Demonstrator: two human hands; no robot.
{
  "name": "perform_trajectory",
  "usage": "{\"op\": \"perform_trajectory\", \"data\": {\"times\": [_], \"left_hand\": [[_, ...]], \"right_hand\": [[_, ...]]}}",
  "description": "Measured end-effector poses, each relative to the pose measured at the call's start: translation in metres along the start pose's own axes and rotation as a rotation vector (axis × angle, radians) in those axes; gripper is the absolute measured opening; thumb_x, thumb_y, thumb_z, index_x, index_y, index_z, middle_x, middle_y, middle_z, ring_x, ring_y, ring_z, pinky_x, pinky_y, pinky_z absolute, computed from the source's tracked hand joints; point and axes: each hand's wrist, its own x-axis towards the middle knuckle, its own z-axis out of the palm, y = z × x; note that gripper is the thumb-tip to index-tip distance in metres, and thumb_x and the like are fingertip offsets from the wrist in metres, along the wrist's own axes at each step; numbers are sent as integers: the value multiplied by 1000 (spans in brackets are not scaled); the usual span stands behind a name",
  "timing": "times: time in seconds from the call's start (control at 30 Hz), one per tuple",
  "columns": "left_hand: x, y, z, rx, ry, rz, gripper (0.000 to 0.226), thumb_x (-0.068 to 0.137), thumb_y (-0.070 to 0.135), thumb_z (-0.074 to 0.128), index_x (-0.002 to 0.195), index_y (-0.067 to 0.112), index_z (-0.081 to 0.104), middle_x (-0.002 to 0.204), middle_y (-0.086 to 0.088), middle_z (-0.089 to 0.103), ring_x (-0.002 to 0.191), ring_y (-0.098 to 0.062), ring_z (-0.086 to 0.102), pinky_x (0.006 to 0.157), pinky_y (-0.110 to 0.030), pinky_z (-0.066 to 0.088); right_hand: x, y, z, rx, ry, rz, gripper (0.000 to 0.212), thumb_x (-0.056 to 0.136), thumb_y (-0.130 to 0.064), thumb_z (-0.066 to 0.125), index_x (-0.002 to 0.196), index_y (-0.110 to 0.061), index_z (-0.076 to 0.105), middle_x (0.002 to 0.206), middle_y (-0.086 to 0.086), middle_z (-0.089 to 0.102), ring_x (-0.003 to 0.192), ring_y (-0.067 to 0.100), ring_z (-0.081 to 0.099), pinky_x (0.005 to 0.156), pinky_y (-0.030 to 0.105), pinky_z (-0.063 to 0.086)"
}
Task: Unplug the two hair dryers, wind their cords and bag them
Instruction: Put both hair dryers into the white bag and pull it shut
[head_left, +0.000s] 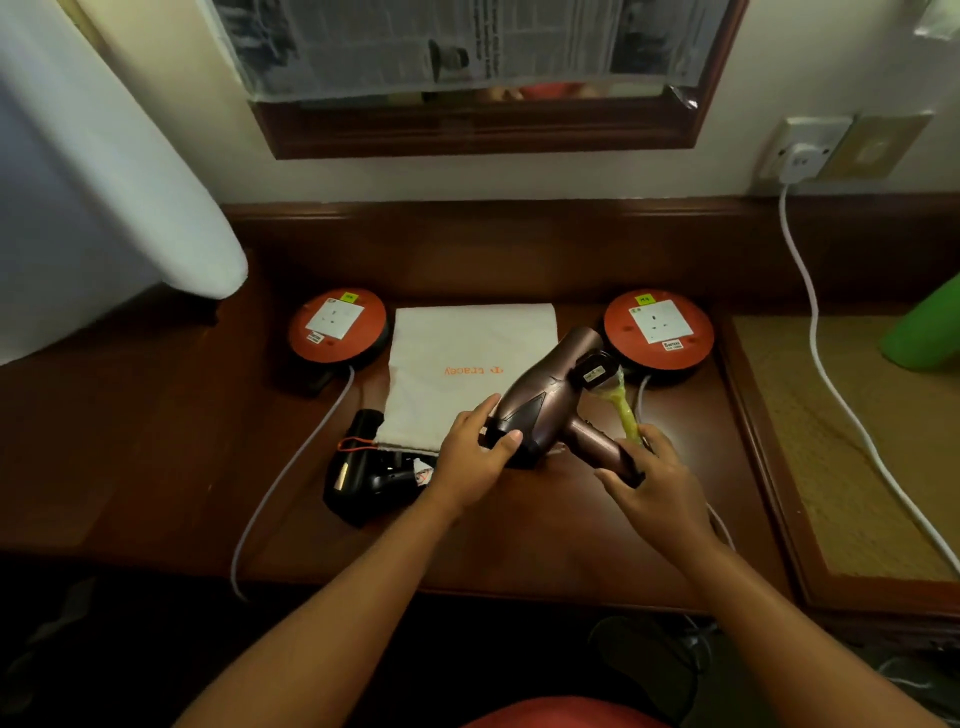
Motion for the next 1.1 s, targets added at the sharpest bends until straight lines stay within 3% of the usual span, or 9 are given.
{"op": "perform_trajectory", "data": {"times": [0.1,0.27,0.57,0.9,1.0,1.1], "left_hand": [[2,-14,-32,-43,-52,24,50,93,20,60,141,22,46,118,-2,55,92,-12,59,74,-12,49],[13,-48,-79,19,-75,22,35,92,19,61,127,20,60,107,-3,62,92,-17,59,75,-20,49],[55,-109,-110,608,-219,132,38,93,21,56,131,15,57,128,-9,57,123,-28,47,103,-39,39],[101,-135,-104,1183,-455,259,39,91,29,51,129,20,53,123,-6,48,120,-28,40,93,-39,35],[110,-141,-100,1149,-452,216,29,94,25,48,119,18,61,114,-7,54,111,-28,46,87,-38,36],[119,-139,-98,791,-359,89,25,96,24,50,95,9,70,100,-13,62,95,-31,57,77,-39,44]], "right_hand": [[0,-20,8,0,7,33,43,78,-32,75,118,-18,64,128,3,50,99,18,56,75,32,50],[2,-48,24,-3,20,49,41,78,-30,75,117,-19,65,122,2,52,91,13,53,72,32,50],[10,-59,28,-74,-50,61,46,79,-30,75,121,-16,62,127,4,51,95,19,57,78,36,54],[46,-50,43,-83,-197,44,48,81,-38,71,124,-18,61,131,0,49,92,9,48,76,25,45],[57,-45,46,-64,-253,7,45,81,-38,71,122,-20,62,127,0,50,90,10,50,73,25,48],[64,-41,45,-28,-299,13,48,80,-36,72,125,-22,61,131,-1,49,95,10,51,77,26,49]]}}
